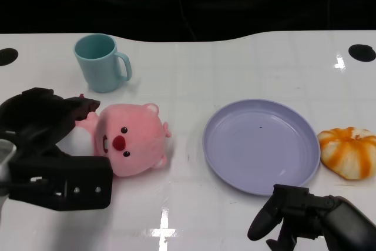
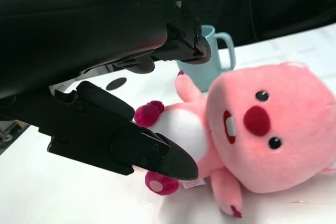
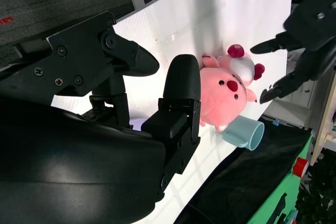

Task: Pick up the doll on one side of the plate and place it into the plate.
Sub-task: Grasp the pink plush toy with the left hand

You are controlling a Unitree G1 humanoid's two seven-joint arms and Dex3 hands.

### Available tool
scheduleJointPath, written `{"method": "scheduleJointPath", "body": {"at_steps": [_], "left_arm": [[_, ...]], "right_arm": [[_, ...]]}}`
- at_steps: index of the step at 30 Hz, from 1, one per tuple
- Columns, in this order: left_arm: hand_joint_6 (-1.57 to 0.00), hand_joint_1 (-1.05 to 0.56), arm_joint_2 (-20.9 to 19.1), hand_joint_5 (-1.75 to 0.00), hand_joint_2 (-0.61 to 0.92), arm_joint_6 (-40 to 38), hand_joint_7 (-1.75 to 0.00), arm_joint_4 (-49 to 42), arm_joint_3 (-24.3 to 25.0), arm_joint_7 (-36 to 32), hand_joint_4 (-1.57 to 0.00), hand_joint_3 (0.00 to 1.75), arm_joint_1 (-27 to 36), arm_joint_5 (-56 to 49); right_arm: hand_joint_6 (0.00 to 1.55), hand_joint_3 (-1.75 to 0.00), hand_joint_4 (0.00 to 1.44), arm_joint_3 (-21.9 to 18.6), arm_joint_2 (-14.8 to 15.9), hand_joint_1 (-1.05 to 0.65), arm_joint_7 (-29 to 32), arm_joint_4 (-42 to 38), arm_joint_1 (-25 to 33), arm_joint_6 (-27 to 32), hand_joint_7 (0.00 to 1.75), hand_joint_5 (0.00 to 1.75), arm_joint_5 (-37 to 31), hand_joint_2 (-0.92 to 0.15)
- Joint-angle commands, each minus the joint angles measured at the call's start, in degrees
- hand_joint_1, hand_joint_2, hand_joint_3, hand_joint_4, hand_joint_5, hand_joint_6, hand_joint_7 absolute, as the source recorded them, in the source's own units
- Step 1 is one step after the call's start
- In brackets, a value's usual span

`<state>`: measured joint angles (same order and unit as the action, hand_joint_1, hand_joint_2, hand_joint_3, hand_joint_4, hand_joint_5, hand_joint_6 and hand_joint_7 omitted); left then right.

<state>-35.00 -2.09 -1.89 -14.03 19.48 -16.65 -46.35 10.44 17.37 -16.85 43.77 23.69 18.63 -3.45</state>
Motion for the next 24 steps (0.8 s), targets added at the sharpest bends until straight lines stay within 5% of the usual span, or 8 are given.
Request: {"method": "scheduleJointPath", "body": {"at_steps": [1, 11, 24], "left_arm": [[-0.33, -0.71, 0.53, -0.36, 0.90, 0.57, -0.01, -5.18, -1.91, -2.09, -0.17, 0.00, -2.74, -1.15], [-0.33, -0.71, 4.24, -0.26, 0.92, 0.75, 0.00, -20.03, -7.90, -4.65, -0.19, 0.01, -10.22, -2.98], [-0.41, -0.67, 13.68, -0.17, 0.92, 2.07, -0.02, -48.75, -15.85, -13.06, -0.30, 0.00, -20.78, -2.61]], "right_arm": [[0.60, -0.89, 0.63, -0.13, 0.40, -0.10, 0.20, 0.93, 0.41, 0.42, 1.21, 1.56, -0.32, -0.66], [0.60, -0.90, 0.63, -0.29, 0.57, -0.11, 0.14, 1.80, 1.04, 0.97, 1.20, 1.56, -0.19, -0.65], [0.60, -0.89, 0.64, -0.39, 1.19, -0.12, 0.05, 4.01, 2.71, 1.46, 1.21, 1.57, -0.30, -0.66]]}}
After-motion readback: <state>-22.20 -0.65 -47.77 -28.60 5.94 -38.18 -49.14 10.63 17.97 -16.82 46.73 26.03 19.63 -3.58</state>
